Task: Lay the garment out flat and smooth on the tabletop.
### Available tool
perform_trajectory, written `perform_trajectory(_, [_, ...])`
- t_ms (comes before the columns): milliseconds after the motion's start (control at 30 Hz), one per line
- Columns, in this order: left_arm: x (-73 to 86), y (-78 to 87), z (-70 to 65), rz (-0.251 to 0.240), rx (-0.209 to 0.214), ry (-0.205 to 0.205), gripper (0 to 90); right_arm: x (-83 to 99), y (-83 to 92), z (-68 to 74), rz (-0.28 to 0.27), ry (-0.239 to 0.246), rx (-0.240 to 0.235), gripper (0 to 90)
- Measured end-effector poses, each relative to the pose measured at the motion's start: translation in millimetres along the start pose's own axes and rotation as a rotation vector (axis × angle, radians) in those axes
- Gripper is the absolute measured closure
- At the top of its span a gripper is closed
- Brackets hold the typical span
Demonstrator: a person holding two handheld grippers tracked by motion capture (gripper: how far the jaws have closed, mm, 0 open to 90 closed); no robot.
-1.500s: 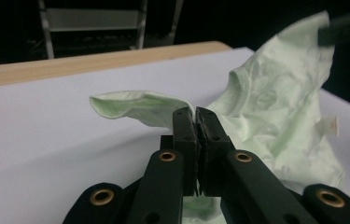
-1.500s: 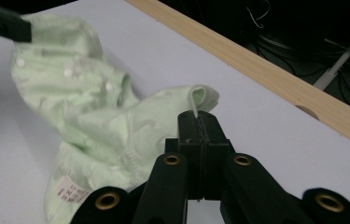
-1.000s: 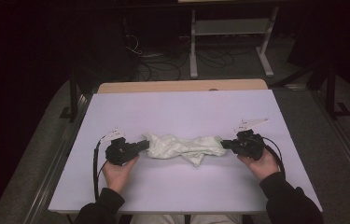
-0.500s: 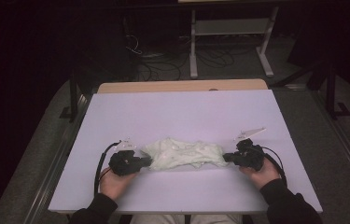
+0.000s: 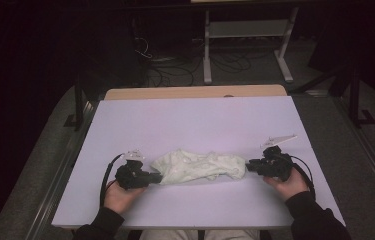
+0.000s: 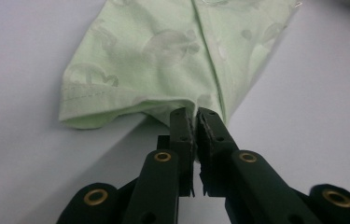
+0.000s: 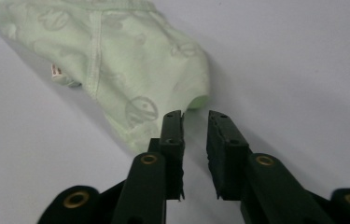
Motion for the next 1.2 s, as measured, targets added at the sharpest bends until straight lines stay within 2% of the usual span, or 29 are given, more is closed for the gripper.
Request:
perform_trajectory(33, [-0.3,0.9,0.1,-0.001,0.000,0.000,83.2,0.0,0.0,0.0,0.000,0.000,0.000,67.9])
perform_trajectory(67, [-0.7,2.0,0.6,-0.002,-0.004,-0.004,81.0,-4.3,0.4,-0.8,-0.013,0.001,0.004,62.0])
perform_trajectory(167, [-3.3,6.6,0.6,-0.006,-0.026,-0.023,78.8,-8.5,0.3,-1.4,-0.026,0.006,0.009,57.9])
perform_trajectory(267, [-8.6,13.8,0.5,-0.041,-0.034,-0.024,72.7,-16.7,-0.2,-1.8,-0.066,0.010,-0.003,50.6])
perform_trajectory(433, [-10.2,16.6,3.8,-0.056,-0.048,-0.036,67.1,-26.9,-2.3,-1.4,-0.090,0.013,-0.012,45.8])
perform_trajectory(500, [-11.4,17.3,6.2,-0.061,-0.059,-0.053,65.0,-31.1,-3.7,-0.2,-0.098,0.020,-0.019,44.6])
perform_trajectory(633, [-18.7,16.5,14.8,-0.100,-0.091,-0.073,60.1,-35.2,-8.5,2.2,-0.094,0.031,-0.054,40.8])
perform_trajectory(733, [-25.5,15.8,20.9,-0.127,-0.091,-0.074,56.9,-36.1,-12.5,2.3,-0.080,0.035,-0.069,39.4])
perform_trajectory(867, [-28.9,14.7,26.7,-0.136,-0.097,-0.075,54.8,-41.1,-18.8,2.1,-0.071,0.030,-0.077,38.8])
perform_trajectory(1033, [-30.7,10.9,39.4,-0.129,-0.109,-0.069,53.6,-48.4,-31.2,2.0,-0.049,0.044,-0.061,39.7])
perform_trajectory(1067, [-30.7,9.9,41.3,-0.130,-0.109,-0.065,53.5,-49.0,-33.8,1.4,-0.035,0.048,-0.039,39.9])
perform_trajectory(1100, [-30.7,9.9,41.3,-0.130,-0.109,-0.065,53.4,-49.0,-33.8,1.4,-0.035,0.048,-0.039,39.9])
perform_trajectory(1133, [-30.9,8.3,43.2,-0.138,-0.109,-0.061,53.4,-50.2,-37.9,1.3,-0.023,0.068,-0.015,40.5])
perform_trajectory(1200, [-30.9,1.9,49.2,-0.129,-0.105,-0.059,53.1,-50.7,-41.6,2.3,-0.010,0.066,-0.021,41.4])
Point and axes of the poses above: each handheld gripper's, and its own axes: y roughly backward along the jaws, x roughly out of its underside, z roughly to its left, the point moved 7 cm from there along -y, roughly forward along the jaws, and after that the axes turned 12 degrees about -y, right-handed, at the moved point
